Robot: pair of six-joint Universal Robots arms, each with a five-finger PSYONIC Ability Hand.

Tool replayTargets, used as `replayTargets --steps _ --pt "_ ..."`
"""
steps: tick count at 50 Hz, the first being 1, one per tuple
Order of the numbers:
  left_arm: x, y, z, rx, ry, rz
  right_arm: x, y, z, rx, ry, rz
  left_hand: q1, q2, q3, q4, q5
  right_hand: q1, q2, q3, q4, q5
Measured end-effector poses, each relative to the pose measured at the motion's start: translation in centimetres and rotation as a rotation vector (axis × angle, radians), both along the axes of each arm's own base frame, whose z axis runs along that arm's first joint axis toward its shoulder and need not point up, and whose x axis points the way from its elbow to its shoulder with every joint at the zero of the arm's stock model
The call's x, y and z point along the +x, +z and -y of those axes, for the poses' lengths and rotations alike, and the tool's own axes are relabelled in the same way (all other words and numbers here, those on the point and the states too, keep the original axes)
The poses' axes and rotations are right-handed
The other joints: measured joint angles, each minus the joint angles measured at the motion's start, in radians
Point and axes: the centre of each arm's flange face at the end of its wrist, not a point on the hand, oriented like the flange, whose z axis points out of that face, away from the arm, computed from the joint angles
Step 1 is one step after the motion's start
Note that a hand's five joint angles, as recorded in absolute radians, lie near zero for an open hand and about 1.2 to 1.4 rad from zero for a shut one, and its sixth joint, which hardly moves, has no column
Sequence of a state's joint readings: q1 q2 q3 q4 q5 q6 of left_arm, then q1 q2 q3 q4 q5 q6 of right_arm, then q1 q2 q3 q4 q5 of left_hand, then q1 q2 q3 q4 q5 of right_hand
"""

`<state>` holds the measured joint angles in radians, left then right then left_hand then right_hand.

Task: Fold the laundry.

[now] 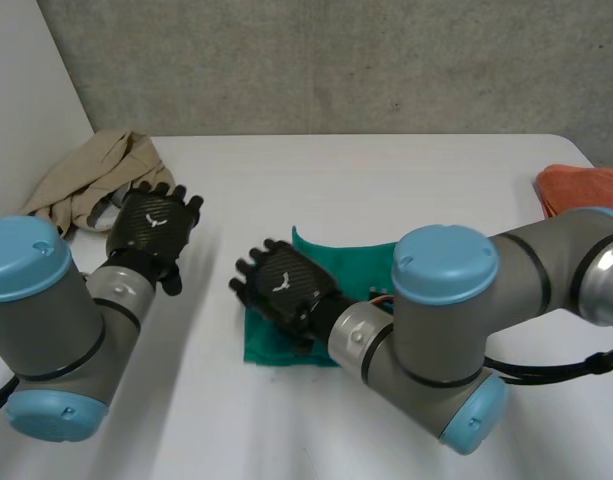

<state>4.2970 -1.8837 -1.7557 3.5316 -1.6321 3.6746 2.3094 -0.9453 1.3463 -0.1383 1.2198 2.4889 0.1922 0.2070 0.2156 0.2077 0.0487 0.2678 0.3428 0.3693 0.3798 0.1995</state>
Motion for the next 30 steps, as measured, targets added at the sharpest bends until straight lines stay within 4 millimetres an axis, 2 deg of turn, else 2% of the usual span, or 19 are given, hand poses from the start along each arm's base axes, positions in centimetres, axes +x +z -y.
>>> replayTargets --steps 2,3,5,8,9,10,14,17,18,21,25,26,30 --pt "0.0 0.0 0.0 0.000 0.000 0.000 0.0 0.0 0.0 0.000 0.000 0.000 0.000 0.000 0.000 0.000 0.000 0.000 0.000 0.000 0.000 0.000" --pt "-1.4 0.9 -0.5 -0.024 -0.041 -0.025 -2.2 1.4 2.7 0.065 -0.150 0.058 0.000 0.000 0.000 0.000 0.000 -0.062 -0.120 -0.151 -0.141 -0.128" --pt "-2.2 1.3 -0.8 -0.034 -0.064 -0.042 -3.8 2.1 4.2 0.099 -0.236 0.093 0.000 0.000 0.000 0.000 0.000 -0.062 -0.120 -0.151 -0.141 -0.128" --pt "-4.1 2.3 -1.7 -0.045 -0.121 -0.102 -7.7 3.1 6.9 0.174 -0.413 0.160 0.000 0.000 0.000 0.000 0.000 -0.062 -0.120 -0.151 -0.141 -0.128" --pt "-4.3 2.3 -1.8 -0.045 -0.128 -0.109 -8.1 3.1 7.1 0.181 -0.430 0.165 0.000 0.000 0.000 0.000 0.000 -0.062 -0.120 -0.151 -0.141 -0.128" --pt "-5.2 2.5 -2.1 -0.040 -0.151 -0.136 -9.6 3.1 7.6 0.206 -0.484 0.177 0.000 0.000 0.000 0.000 0.000 -0.062 -0.120 -0.151 -0.141 -0.128" --pt "-7.5 1.8 -2.8 -0.001 -0.216 -0.184 -12.7 2.0 7.9 0.265 -0.583 0.169 0.000 0.000 0.000 0.000 0.000 -0.062 -0.120 -0.151 -0.141 -0.128" --pt "-8.3 1.3 -2.9 0.018 -0.239 -0.190 -13.3 1.6 7.7 0.276 -0.600 0.158 0.000 0.000 0.000 0.000 0.000 -0.062 -0.120 -0.151 -0.141 -0.128" --pt "-9.4 0.2 -3.1 0.051 -0.271 -0.187 -14.4 0.6 7.4 0.293 -0.623 0.127 0.000 0.000 0.000 0.000 0.000 -0.062 -0.120 -0.151 -0.141 -0.128" --pt "-10.4 -1.4 -2.8 0.088 -0.288 -0.167 -15.6 -0.8 6.9 0.296 -0.638 0.067 0.000 0.000 0.000 0.000 0.000 -0.058 -0.100 -0.128 -0.137 -0.118" --pt "-10.8 -3.2 -2.1 0.122 -0.274 -0.134 -16.1 -1.5 6.7 0.277 -0.635 0.028 0.000 0.000 0.000 0.000 -0.001 -0.041 -0.076 -0.101 -0.119 -0.093" --pt "-10.7 -4.0 -1.8 0.137 -0.257 -0.115 -16.3 -1.8 6.7 0.264 -0.631 0.014 0.000 0.000 0.000 0.000 0.000 0.074 0.050 0.027 0.015 0.017" --pt "-9.9 -5.4 -1.2 0.174 -0.189 -0.062 -16.5 -2.5 6.7 0.245 -0.628 -0.005 0.000 0.000 0.000 0.000 0.000 0.181 0.179 0.153 0.144 0.129"
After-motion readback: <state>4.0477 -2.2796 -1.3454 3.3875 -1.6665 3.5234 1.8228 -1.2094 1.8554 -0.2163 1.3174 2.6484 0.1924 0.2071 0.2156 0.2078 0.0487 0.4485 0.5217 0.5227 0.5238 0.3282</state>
